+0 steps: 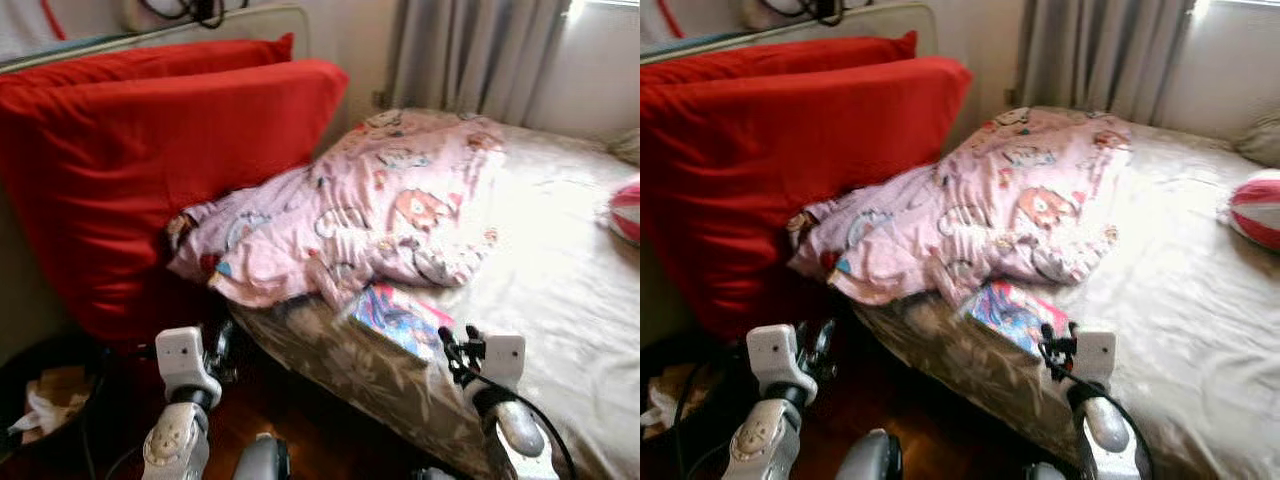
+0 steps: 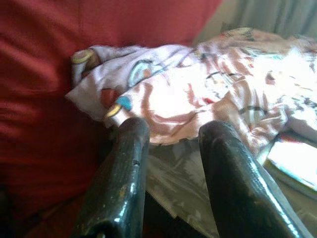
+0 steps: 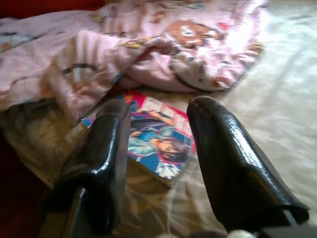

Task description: Clean up the room

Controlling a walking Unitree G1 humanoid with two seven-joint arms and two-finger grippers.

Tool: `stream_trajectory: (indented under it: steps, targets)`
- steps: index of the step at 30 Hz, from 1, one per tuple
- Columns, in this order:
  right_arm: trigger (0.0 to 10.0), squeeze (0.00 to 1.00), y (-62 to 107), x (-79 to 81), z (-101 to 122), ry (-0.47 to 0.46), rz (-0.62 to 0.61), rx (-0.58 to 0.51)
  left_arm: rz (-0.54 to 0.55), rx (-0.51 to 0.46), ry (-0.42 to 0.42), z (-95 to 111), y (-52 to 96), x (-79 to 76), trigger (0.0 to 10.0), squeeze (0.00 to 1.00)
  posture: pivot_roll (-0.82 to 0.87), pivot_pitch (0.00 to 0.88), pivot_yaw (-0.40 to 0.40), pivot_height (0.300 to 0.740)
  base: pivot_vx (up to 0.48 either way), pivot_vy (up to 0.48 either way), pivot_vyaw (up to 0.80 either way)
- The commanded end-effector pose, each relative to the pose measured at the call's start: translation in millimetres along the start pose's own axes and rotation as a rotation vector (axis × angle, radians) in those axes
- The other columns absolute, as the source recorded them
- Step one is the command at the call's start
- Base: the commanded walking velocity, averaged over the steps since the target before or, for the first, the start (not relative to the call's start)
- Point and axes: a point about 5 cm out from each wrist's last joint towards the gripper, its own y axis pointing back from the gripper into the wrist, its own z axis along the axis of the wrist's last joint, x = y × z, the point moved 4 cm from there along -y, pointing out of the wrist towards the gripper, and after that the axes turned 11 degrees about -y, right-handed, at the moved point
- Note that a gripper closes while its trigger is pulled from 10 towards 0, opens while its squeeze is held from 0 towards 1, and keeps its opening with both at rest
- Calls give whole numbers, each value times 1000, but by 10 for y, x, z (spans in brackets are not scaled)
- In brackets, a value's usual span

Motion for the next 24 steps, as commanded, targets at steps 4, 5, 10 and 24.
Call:
stream_trajectory:
  steps: [4,5,10,24]
  targets:
    - [10000,0,-25,89,28,-14,23,-16,-3,18,-16,-10,-16,45,10000,0,38,0,29,627,0,0,0]
    - [10000,0,-24,92,26,-14,24,-15,-3,19,-16,-11,-17,47,10000,0,38,0,29,627,0,0,0]
    - [10000,0,-14,96,10,-13,25,-13,-5,21,-14,-9,-24,52,10000,0,38,0,32,627,0,0,0]
    - [10000,0,-3,130,-31,9,58,4,-13,25,2,-11,-23,45,10000,0,38,0,32,627,37,0,310]
